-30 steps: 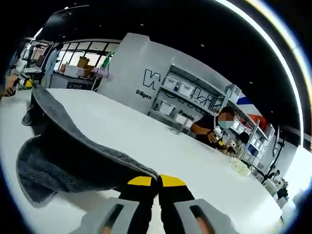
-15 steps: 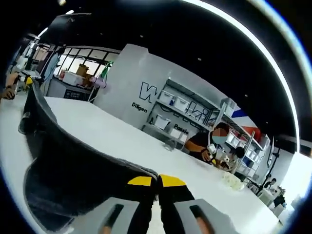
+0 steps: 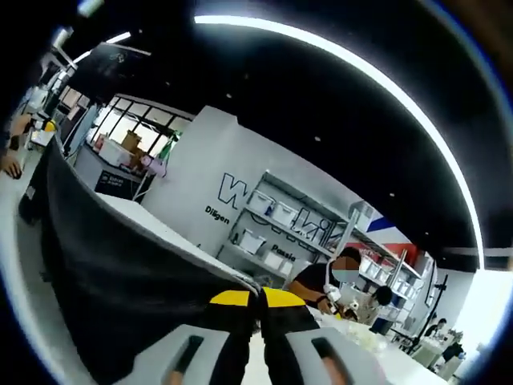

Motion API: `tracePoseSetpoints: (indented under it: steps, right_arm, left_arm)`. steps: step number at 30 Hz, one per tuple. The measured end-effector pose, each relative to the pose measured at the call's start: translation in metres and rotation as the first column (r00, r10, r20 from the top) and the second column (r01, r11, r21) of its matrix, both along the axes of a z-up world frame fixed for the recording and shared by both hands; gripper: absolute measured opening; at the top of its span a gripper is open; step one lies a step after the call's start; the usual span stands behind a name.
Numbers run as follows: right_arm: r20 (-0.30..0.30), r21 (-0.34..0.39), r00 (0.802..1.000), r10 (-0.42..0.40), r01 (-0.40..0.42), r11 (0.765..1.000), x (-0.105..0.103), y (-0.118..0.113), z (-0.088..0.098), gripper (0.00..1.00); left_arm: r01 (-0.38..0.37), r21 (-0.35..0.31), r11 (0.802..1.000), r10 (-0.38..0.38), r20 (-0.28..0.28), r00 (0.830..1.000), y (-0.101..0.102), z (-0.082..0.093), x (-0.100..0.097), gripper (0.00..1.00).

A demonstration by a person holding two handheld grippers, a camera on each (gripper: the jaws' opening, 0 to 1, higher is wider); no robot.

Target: Fold the towel on the table until its edges align and the towel forms a compact rectangular stack.

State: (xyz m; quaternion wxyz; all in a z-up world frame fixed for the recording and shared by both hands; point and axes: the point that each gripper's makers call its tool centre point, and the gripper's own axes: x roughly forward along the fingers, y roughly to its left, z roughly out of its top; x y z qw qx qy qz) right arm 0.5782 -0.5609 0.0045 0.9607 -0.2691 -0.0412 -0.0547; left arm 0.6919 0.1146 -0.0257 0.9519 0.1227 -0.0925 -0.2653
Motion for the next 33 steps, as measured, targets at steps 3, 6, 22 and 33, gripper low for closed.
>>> tracePoseSetpoints:
  steps: [3, 6, 22, 33]
  right_arm:
    - [0.028, -0.014, 1.0, 0.006, -0.005, 1.0, -0.007, 0.005, 0.017, 0.03]
    - [0.059, -0.03, 0.998, 0.014, -0.012, 0.999, -0.014, 0.013, 0.031, 0.03]
    - [0.214, -0.09, 0.976, 0.035, -0.016, 0.996, -0.051, 0.037, 0.084, 0.03]
    - [0.3, -0.072, 0.952, 0.054, -0.034, 0.997, -0.077, 0.044, 0.104, 0.03]
  left_arm:
    - [-0.001, -0.004, 1.0, 0.001, 0.032, 0.999, 0.006, 0.018, -0.01, 0.07]
    - [-0.008, 0.0, 1.0, 0.008, 0.057, 0.998, 0.012, 0.029, -0.019, 0.07]
    - [-0.031, -0.025, 0.999, 0.034, 0.17, 0.985, 0.032, 0.066, -0.052, 0.07]
    - [-0.037, -0.034, 0.999, 0.043, 0.204, 0.978, 0.038, 0.076, -0.059, 0.07]
